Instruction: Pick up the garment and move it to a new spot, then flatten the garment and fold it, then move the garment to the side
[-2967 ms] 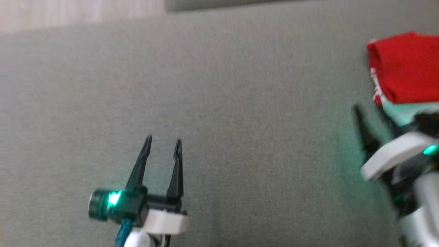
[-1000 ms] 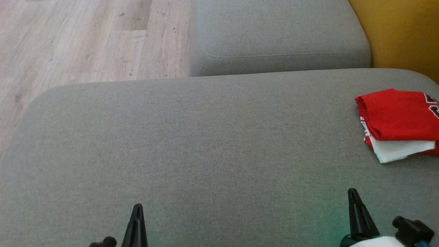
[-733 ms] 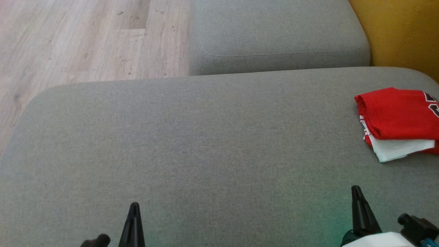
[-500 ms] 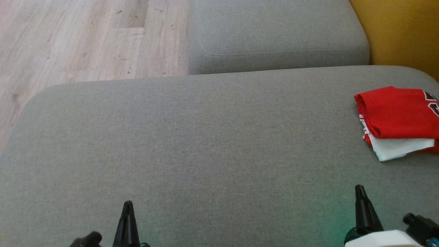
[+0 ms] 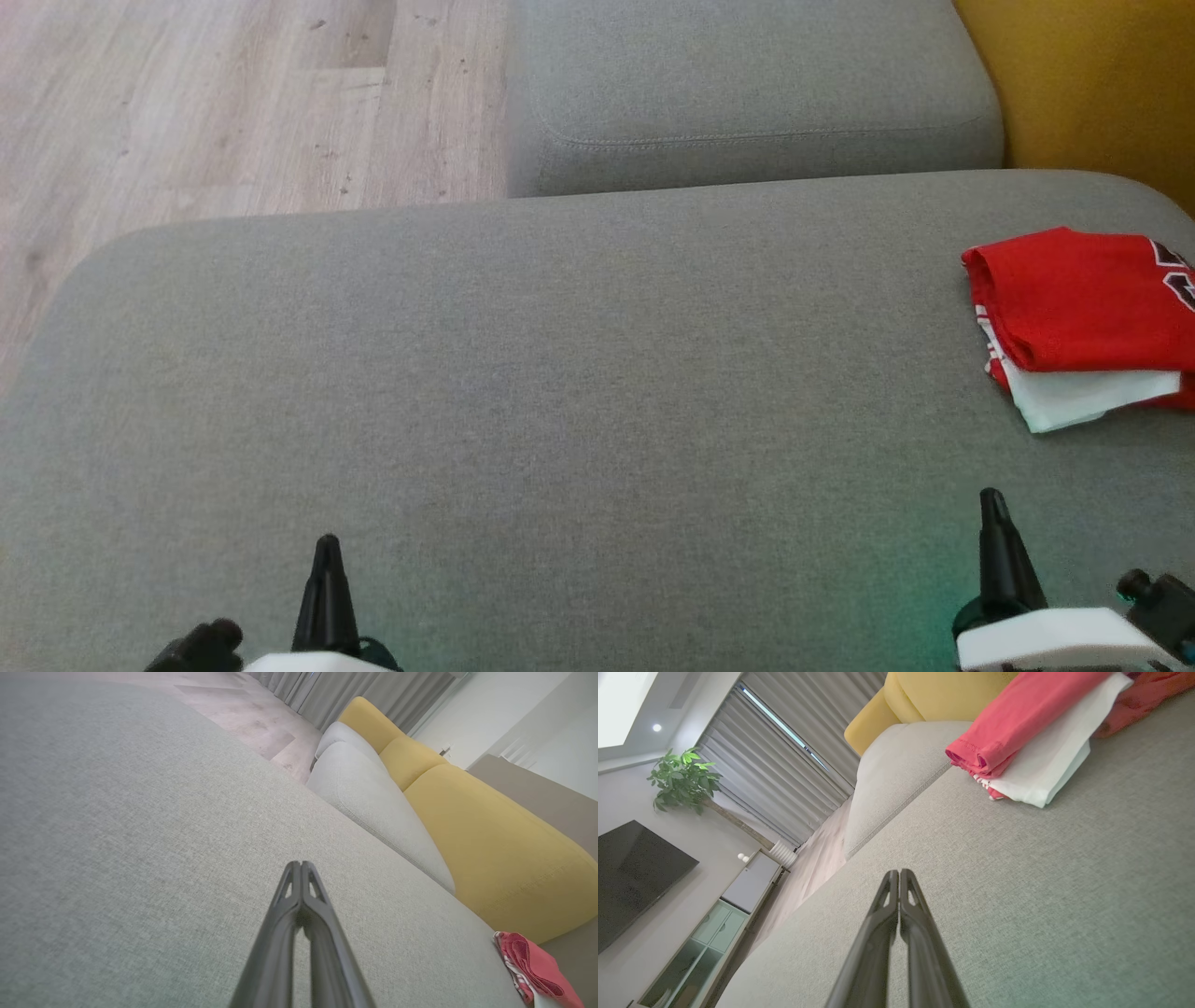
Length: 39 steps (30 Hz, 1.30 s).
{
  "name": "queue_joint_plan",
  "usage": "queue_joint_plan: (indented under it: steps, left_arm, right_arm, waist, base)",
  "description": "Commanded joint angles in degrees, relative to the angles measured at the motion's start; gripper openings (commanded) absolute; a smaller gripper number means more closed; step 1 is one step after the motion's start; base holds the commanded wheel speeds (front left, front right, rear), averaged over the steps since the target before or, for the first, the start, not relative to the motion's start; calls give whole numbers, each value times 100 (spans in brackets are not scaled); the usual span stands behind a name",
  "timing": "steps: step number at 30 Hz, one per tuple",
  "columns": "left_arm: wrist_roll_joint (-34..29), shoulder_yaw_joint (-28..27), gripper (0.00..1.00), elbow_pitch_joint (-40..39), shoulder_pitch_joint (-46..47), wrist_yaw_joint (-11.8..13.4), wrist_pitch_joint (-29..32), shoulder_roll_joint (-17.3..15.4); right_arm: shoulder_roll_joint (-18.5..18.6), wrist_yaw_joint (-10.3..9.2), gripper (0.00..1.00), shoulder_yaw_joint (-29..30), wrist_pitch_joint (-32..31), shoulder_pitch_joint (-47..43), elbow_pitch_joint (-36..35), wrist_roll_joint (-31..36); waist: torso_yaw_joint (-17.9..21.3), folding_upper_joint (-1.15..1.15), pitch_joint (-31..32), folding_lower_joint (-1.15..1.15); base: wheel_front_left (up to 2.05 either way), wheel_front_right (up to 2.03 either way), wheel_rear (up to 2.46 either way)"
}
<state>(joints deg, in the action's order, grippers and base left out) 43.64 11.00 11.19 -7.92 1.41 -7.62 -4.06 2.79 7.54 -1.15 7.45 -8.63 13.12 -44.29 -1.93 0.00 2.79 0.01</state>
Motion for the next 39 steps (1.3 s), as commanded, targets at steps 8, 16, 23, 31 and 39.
queue_joint_plan:
  steps: [8,16,23,31,39]
  left_arm:
    - [640,-280,0,-94,419,-137,133,-70]
    - [1187,-420,0,-51,537,-229,258,-76]
    - [1664,-546,0,-12,640,-309,369,-78]
    - [2206,-692,0,33,758,-401,498,-79]
    - [2743,-841,0,78,876,-493,629,-78]
  right_arm:
    - [140,-3,0,42,-141,476,-137,-638]
    - [148,-3,0,97,-267,596,-111,-1172]
    - [153,-3,0,148,-380,701,-89,-1637]
    - [157,-4,0,209,-511,821,-63,-2167]
    - [159,-4,0,272,-643,941,-37,-2693]
  waist:
    - [21,0,-33,-1]
    - [42,0,-66,-1]
    - [61,0,-94,-1]
    - [82,0,-126,-1]
    - [102,0,-158,-1]
  base:
    - [0,0,0]
    - [0,0,0]
    - [0,0,0]
    - [0,0,0]
    - [0,0,0]
